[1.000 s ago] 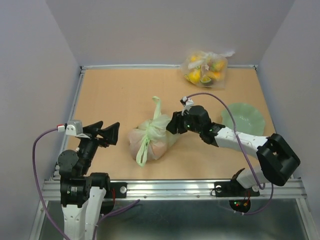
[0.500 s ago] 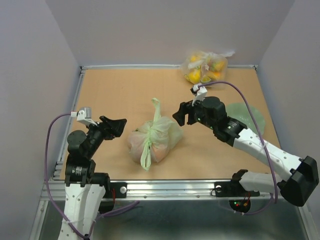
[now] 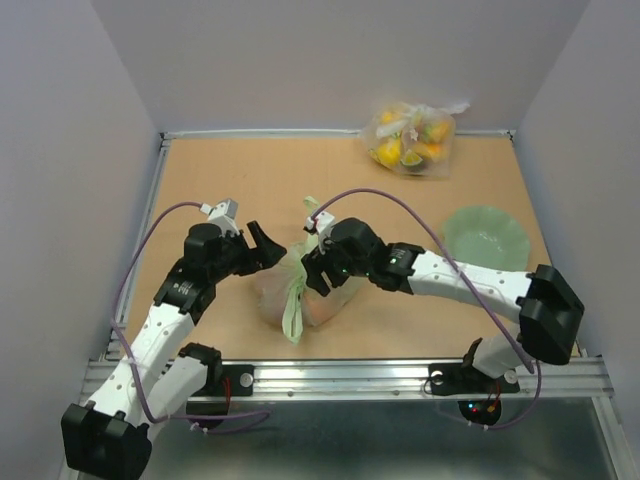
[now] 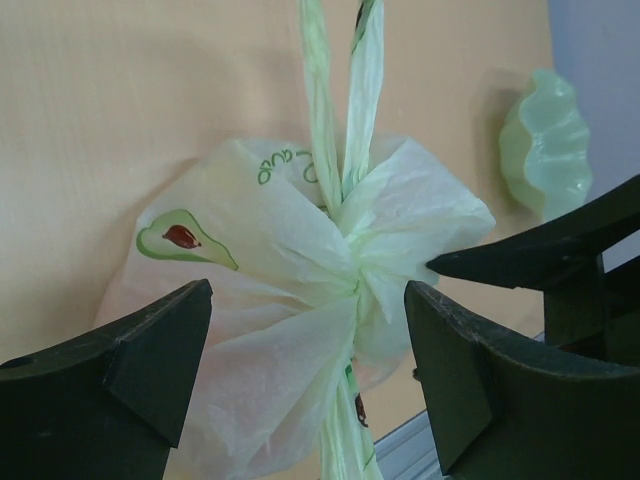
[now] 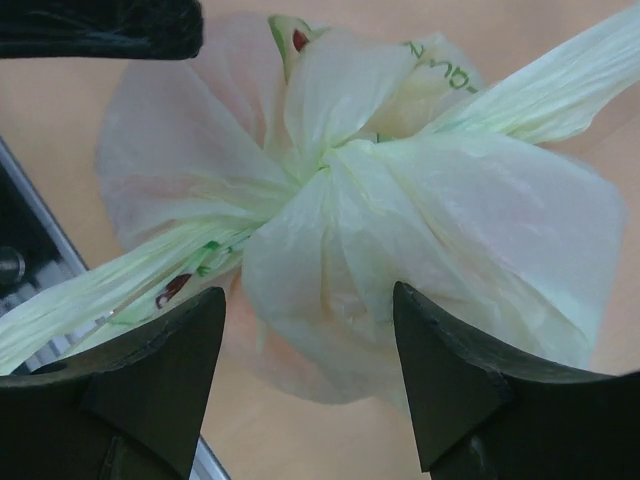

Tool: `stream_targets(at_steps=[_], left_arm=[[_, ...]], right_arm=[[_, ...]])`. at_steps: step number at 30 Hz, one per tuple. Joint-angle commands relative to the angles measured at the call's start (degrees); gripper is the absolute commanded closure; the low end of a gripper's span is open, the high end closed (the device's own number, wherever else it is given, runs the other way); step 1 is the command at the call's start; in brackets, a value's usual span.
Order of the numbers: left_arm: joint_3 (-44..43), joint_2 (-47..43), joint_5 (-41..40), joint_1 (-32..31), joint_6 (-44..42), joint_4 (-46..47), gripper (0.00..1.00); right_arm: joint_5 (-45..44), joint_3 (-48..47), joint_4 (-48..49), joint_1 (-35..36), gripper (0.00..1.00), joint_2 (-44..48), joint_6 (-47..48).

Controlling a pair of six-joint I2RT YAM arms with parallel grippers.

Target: Untie the knot of the plastic bag and take out the fruit

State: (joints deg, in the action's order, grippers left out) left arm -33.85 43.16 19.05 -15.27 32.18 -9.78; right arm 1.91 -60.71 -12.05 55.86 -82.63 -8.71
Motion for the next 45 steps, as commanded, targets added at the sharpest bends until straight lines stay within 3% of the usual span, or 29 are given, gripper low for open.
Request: stream_targets(at_steps=[1, 3, 6, 7, 8, 18, 22, 29, 36, 42, 45], left_arm=[[-3.77, 1.92, -5.16, -3.89, -1.86, 0.12, 0.11], [-3.77, 2.28, -6.3, -5.73, -1.86, -0.06, 0.11], [-3.33, 2.81, -8.76, -8.62, -1.86, -0.15, 0.11], [-3.51, 3.07, -9.03, -9.34, -2.38, -0.32, 0.11], [-3.68, 3.33, -9.29, -9.95, -2.74, -0.67, 0.11], [-8.07, 8.52, -23.16, -23.92, -9.68, -5.16, 0.13], [-9.66, 12.11, -28.52, -28.06, -10.65, -5.86, 0.21], [-10.28, 15.99, -29.77, -29.73, -11.0, -5.6, 0.27], [-10.19, 18.54, -25.99, -30.7, -10.65, -2.88, 0.3], [-10.28, 20.04, -24.5, -31.58, -10.12, -1.73, 0.45], [-9.58, 19.86, -24.59, -31.67, -9.68, -1.38, 0.67]], right_arm=[[-6.74, -3.36, -1.04, 1.8, 0.28, -4.99, 0.89], [-9.02, -2.67, -0.61, 1.89, 0.34, -7.71, -0.69], [-11.57, -1.52, -0.25, 1.89, 0.6, -10.44, -1.57], [-11.93, -1.17, -0.08, 1.98, 0.87, -10.53, -2.7], [-12.37, -0.73, 0.8, 1.98, 1.0, -10.45, -3.32], [-12.19, 4.19, 6.43, 1.89, 1.0, -6.67, -7.02], [-12.81, 5.42, 6.96, 1.98, 0.99, -5.44, -8.16], [-15.27, 7.88, 7.75, 1.98, 1.0, -2.63, -10.01], [-15.97, 8.33, 8.54, 1.89, 1.0, -2.62, -10.36], [-16.24, 7.89, 8.89, 1.98, 1.0, -3.41, -10.1], [-17.64, 7.89, 8.98, 1.89, 1.0, -3.42, -9.92]])
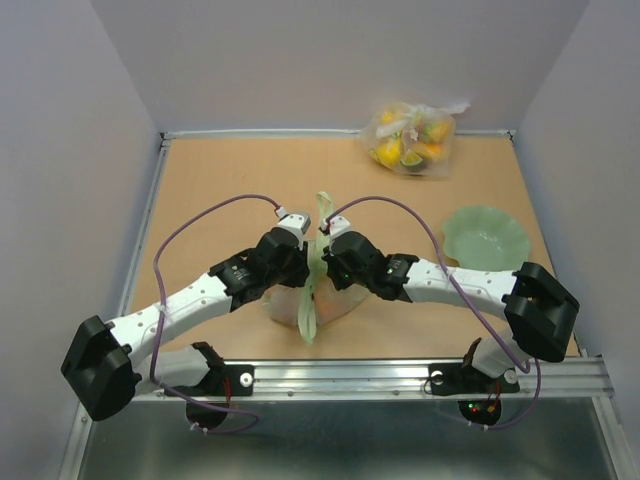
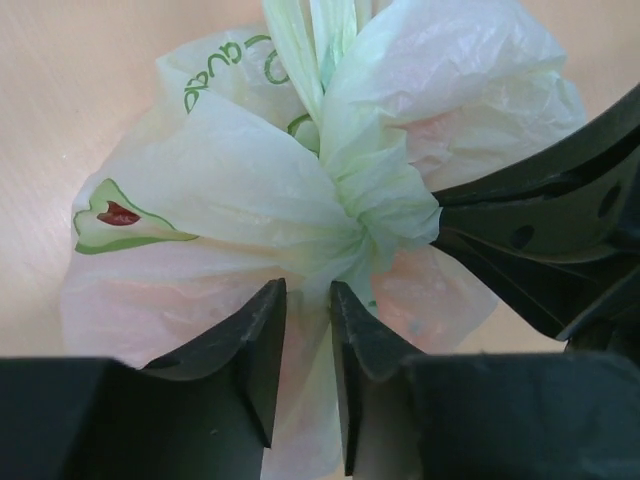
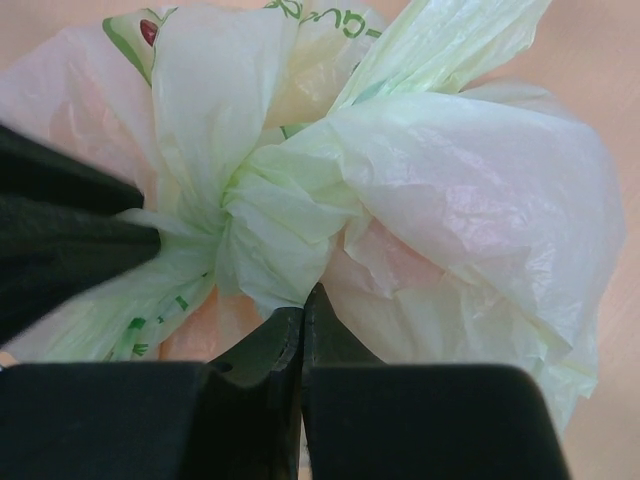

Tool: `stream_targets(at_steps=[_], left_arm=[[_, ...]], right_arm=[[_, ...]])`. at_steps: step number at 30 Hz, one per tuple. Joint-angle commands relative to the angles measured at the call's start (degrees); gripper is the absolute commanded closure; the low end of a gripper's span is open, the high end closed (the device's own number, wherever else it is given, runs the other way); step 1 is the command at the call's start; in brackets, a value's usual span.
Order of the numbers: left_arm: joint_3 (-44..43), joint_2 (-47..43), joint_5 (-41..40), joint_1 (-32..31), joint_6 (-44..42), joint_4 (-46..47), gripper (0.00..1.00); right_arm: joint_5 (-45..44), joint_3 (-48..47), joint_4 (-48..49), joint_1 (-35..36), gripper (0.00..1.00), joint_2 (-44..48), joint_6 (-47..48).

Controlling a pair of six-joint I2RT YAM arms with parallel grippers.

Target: Untie the knot of the plastic bag and take out the fruit

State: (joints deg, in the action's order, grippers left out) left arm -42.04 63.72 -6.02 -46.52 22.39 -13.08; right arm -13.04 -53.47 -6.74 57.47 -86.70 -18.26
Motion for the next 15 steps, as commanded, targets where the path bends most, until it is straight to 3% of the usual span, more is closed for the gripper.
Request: stream_targets(at_steps=[1, 3, 4, 10, 15], left_arm=[[-1.29, -0.97, 0.22, -0.41, 0.11, 2.01, 0.81], [-0.85, -1.14, -0.65, -0.5, 0.11, 2.18, 0.99], [-0.76, -1.41, -2.05, -0.41, 0.19, 2.18, 1.0], [0.29, -2.46, -10.66, 0.11, 1.51, 2.18, 1.0], [1.61, -1.85, -10.42, 7.38, 3.79, 2.44, 1.0]], right_arm=[[-3.39, 0.65, 3.84, 0.36, 1.0, 0.74, -0.28], [-4.01, 0.65, 3.84, 0.27, 1.0, 0.91, -0.02], [-4.8, 0.65, 3.93, 0.27, 0.99, 1.09, 0.15], [-9.11, 2.05, 3.84, -0.43, 1.0, 2.75, -0.98], [-11.83, 6.08, 3.84, -2.62, 1.0, 5.57, -6.07]])
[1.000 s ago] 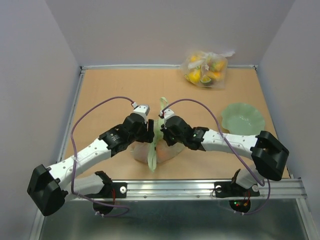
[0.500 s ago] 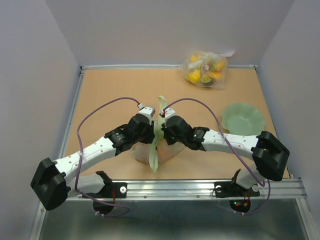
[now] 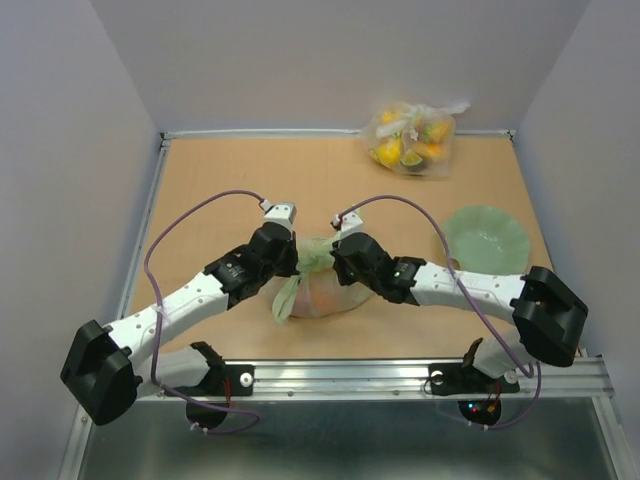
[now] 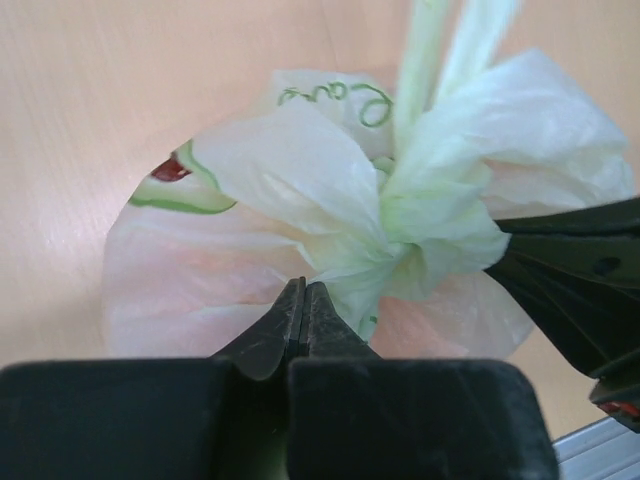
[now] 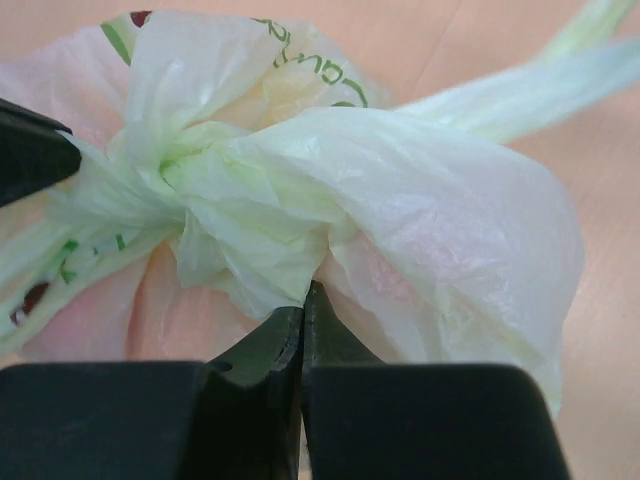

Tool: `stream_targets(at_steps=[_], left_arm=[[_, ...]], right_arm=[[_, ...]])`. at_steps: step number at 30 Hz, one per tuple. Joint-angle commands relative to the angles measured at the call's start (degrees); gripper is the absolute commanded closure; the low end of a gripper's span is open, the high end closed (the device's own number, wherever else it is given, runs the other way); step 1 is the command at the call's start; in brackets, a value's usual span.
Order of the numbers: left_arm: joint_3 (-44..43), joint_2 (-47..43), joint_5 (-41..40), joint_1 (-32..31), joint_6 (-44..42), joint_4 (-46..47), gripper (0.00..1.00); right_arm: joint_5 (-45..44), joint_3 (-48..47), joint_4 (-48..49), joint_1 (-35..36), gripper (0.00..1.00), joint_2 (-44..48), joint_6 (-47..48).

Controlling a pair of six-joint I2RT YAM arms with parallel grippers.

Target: Untie the knot of the plastic bag and take out the fruit

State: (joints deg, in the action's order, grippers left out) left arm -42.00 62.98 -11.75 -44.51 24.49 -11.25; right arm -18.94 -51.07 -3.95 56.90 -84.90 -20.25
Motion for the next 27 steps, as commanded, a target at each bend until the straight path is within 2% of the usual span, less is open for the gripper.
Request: stream_targets(at_steps=[1, 6, 7, 9, 10, 13, 14, 16, 19, 20, 21, 23, 25, 27], left_arm=[[1.92, -0.84, -4.17, 7.14, 2.22, 0.7, 1.0], [5.08, -2.16, 0.75, 19.71, 5.04, 3.68, 1.0], [5.95, -2.68, 2.15, 24.34, 5.65, 4.03, 1.0], [6.84, -3.21, 4.79, 29.02, 7.41, 5.26, 1.0], [7.19, -3.22, 5.94, 34.09, 8.81, 5.88, 1.0], [7.11, -2.69, 10.67, 40.1, 9.87, 8.25, 1.0], [6.67, -1.82, 11.48, 41.34, 9.7, 8.78, 1.0], [3.95, 0.2, 14.46, 41.43, 9.08, 8.79, 1.0], [1.32, 1.09, 18.93, 41.35, 7.51, 10.54, 1.0], [0.7, 0.92, 19.74, 41.35, 6.81, 10.8, 1.0], [-0.79, 0.48, 20.27, 41.17, 6.19, 10.98, 1.0], [-2.47, -1.36, 20.97, 41.0, 3.73, 10.89, 1.0], [-5.28, -3.56, 22.99, 40.03, -0.04, 10.28, 0.83], [-8.0, -4.88, 24.05, 38.11, -2.85, 8.97, 0.58]], right_arm=[[-6.98, 4.57, 0.96, -2.5, 0.99, 4.56, -5.31], [-9.27, 11.5, 1.04, -5.75, 1.0, 11.58, -14.8], [-10.06, 14.39, 0.96, -6.27, 1.0, 13.17, -16.3], [-10.76, 17.22, 0.96, -7.68, 1.0, 17.98, -20.52], [-11.55, 19.93, 1.04, -8.21, 1.0, 19.67, -22.36], [-12.26, 22.59, 0.96, -8.48, 1.0, 24.68, -22.03], [-10.96, 22.68, 0.96, -8.48, 0.99, 27.05, -19.24], [-8.23, 21.72, 0.87, -8.39, 1.0, 28.12, -14.84], [0.11, 16.38, -1.32, -8.39, 0.82, 27.6, -5.52], [3.96, 14.61, -2.55, -8.39, 0.72, 27.16, -3.5], [5.74, 12.94, -5.26, -8.3, 0.56, 25.77, 0.61], [8.99, 6.27, -8.78, -8.3, 0.41, 24.09, 4.33], [9.71, -0.5, -13.97, -8.3, 0.34, 21.19, 8.28], [9.71, -4.81, -18.19, -8.39, 0.32, 18.73, 11.72]])
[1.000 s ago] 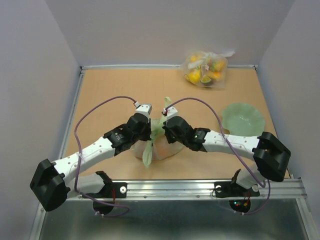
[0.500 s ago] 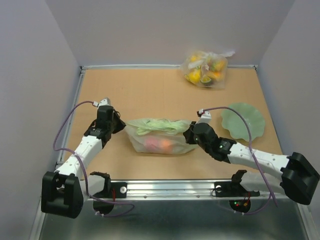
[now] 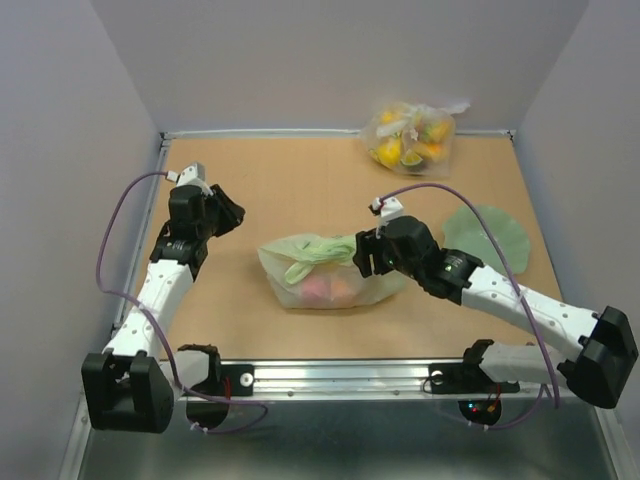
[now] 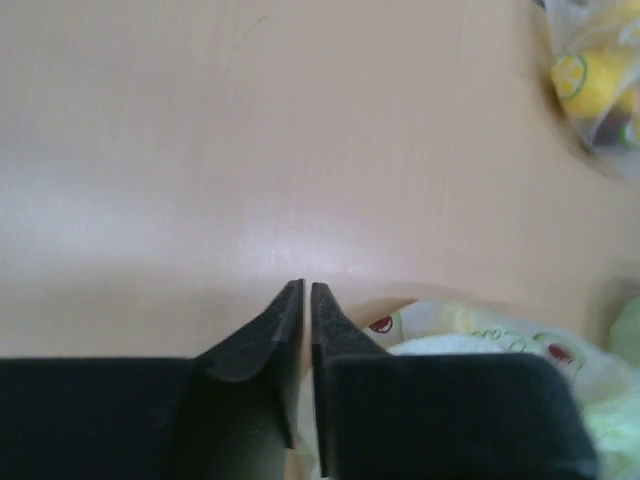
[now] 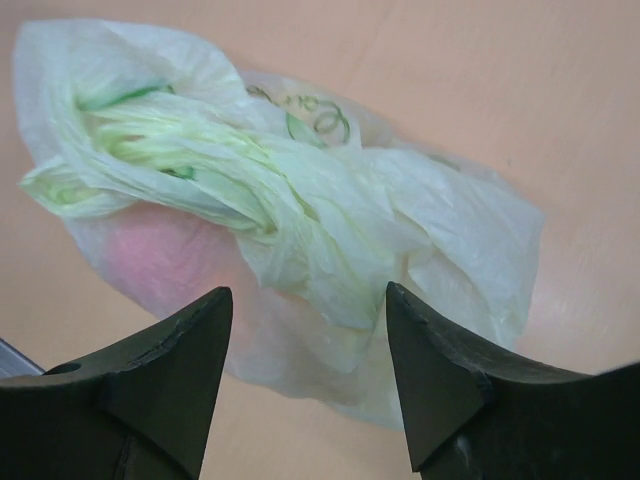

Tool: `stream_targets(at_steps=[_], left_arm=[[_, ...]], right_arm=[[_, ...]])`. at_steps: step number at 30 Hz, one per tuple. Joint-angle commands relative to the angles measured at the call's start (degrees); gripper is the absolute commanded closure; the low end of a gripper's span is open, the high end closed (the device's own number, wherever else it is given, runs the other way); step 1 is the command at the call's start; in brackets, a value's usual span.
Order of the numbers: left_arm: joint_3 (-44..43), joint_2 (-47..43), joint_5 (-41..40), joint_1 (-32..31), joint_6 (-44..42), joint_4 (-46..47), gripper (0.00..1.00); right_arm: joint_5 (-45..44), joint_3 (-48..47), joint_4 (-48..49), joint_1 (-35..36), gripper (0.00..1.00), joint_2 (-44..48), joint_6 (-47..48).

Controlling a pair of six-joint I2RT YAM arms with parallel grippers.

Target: Untie the knot of the plastic bag and take out the fruit

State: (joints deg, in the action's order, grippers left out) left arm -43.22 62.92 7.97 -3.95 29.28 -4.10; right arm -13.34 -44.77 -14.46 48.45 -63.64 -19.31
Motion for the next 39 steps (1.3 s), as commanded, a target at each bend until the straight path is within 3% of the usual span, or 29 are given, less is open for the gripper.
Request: stream_targets(at_steps=[1, 2, 5, 17, 19, 22, 26, 32, 39], left_arm=[[-7.66, -5.34, 3.99, -3.69, -8.96, 0.77, 0.46], [-8.45, -6.39, 3.03, -7.09, -10.37, -0.46, 0.3], [-9.95, -7.89, -2.93, -14.82, -9.69, -5.65, 0.17], [-4.24, -9.84, -14.9, -32.78, 9.2, -10.4, 0.16], [-4.59, -8.25, -16.49, -35.25, 10.44, -10.49, 0.16], [-5.12, -5.97, -18.07, -38.14, 12.99, -10.41, 0.16], [-4.68, -3.5, -18.6, -40.08, 14.57, -8.74, 0.16], [-4.41, -0.08, -19.3, -42.28, 17.22, -5.92, 0.16], [-5.47, 3.97, -19.48, -43.25, 19.41, -6.71, 0.17]], right_arm=[[3.94, -12.78, -8.65, 0.07, 0.32, -3.24, 11.66], [3.59, -16.19, -10.22, 0.16, 0.32, -3.77, 13.58], [2.71, -21.21, -12.95, 0.07, 0.32, -6.32, 17.36], [-2.21, -21.59, -14.19, -0.19, 0.33, -18.71, 24.23], [-2.3, -20.36, -14.02, -0.46, 0.39, -21.08, 23.97], [-0.99, -19.39, -13.67, -0.46, 0.59, -21.88, 22.65], [2.34, -17.72, -11.47, -0.46, 1.0, -19.69, 20.37], [6.66, -14.73, -6.56, -0.46, 1.0, -16.97, 15.8], [4.03, -11.92, -3.04, -0.37, 1.0, -14.33, 13.86]])
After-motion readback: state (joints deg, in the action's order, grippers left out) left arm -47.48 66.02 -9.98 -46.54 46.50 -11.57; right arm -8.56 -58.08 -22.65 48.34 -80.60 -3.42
